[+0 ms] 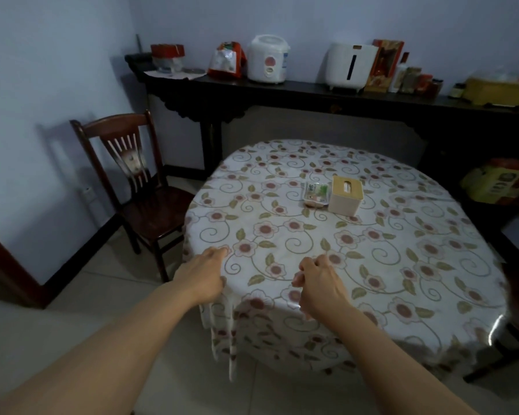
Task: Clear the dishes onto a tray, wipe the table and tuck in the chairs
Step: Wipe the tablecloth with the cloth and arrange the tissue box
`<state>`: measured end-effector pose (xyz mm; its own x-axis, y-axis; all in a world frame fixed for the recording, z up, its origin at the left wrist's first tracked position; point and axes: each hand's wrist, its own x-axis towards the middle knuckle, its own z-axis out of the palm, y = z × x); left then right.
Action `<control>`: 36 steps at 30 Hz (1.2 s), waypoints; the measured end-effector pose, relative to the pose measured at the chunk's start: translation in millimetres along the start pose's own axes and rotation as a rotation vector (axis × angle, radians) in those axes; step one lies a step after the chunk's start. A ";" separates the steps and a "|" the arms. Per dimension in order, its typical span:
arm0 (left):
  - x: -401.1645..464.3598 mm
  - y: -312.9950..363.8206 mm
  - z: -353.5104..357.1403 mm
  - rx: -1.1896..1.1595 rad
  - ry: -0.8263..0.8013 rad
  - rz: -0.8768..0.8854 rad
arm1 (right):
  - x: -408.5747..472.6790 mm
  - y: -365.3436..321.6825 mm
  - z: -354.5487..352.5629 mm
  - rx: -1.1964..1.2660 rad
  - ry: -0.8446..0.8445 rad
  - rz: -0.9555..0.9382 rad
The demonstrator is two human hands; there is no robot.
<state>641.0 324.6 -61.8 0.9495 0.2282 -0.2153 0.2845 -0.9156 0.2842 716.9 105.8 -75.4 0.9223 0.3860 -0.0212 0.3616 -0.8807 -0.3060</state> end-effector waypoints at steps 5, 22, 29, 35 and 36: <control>-10.8 -17.1 9.4 0.001 -0.022 0.031 | -27.2 -9.1 13.7 -0.016 0.011 0.053; -43.0 49.8 37.5 0.096 -0.064 0.164 | -106.1 49.3 -10.4 -0.017 0.086 0.228; -82.3 105.8 58.7 0.093 -0.065 0.195 | -163.4 98.2 -31.2 -0.008 0.131 0.263; -142.6 135.2 79.6 0.099 -0.050 0.147 | -214.3 128.1 -41.9 0.003 0.121 0.204; -153.0 137.2 82.4 0.103 -0.041 0.135 | -220.2 129.6 -42.9 -0.004 0.118 0.196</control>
<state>523.9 136.8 -66.9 0.9714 0.0894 -0.2201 0.1380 -0.9665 0.2166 566.5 -105.2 -69.6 0.9845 0.1725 0.0315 0.1738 -0.9370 -0.3031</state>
